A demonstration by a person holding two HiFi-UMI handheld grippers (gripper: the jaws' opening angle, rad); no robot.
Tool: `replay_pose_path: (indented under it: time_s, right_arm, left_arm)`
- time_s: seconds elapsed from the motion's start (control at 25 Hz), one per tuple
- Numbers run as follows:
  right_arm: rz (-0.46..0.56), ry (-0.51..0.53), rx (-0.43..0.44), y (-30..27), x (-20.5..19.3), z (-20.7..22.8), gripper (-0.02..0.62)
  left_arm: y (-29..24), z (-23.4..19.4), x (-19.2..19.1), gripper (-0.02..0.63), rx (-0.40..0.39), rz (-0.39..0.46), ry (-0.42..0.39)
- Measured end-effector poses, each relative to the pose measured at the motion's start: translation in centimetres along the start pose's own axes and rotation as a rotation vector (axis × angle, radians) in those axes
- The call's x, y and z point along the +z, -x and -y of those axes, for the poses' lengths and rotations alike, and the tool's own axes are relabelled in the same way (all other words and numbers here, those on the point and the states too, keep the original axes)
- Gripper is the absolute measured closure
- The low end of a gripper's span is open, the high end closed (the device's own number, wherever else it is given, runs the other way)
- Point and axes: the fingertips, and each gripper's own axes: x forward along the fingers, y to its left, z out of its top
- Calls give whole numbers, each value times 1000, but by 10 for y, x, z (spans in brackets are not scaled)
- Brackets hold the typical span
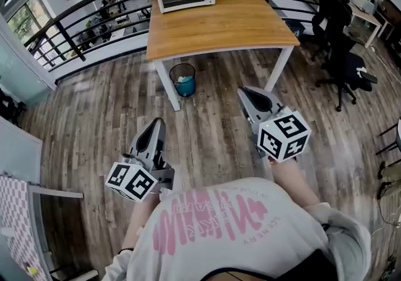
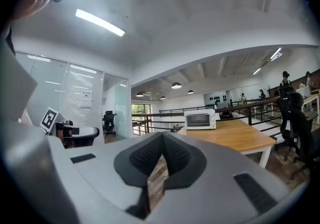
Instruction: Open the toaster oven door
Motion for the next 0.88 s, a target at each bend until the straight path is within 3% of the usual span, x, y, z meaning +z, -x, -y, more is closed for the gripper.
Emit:
replay_pose_path:
  time_s: [0.32, 0.52, 0.88]
  right_arm:
    - [-7, -94, 11, -6, -21, 15, 588]
    - [-22, -102, -27, -23, -26, 36, 588]
    - [-14, -133, -50, -91, -9, 64, 588]
  left_arm:
    - [-7, -9, -22, 584, 29, -47, 44]
    - [-27, -32, -23, 584, 40, -57, 48]
    - [-90, -81, 4, 584, -9, -63, 55]
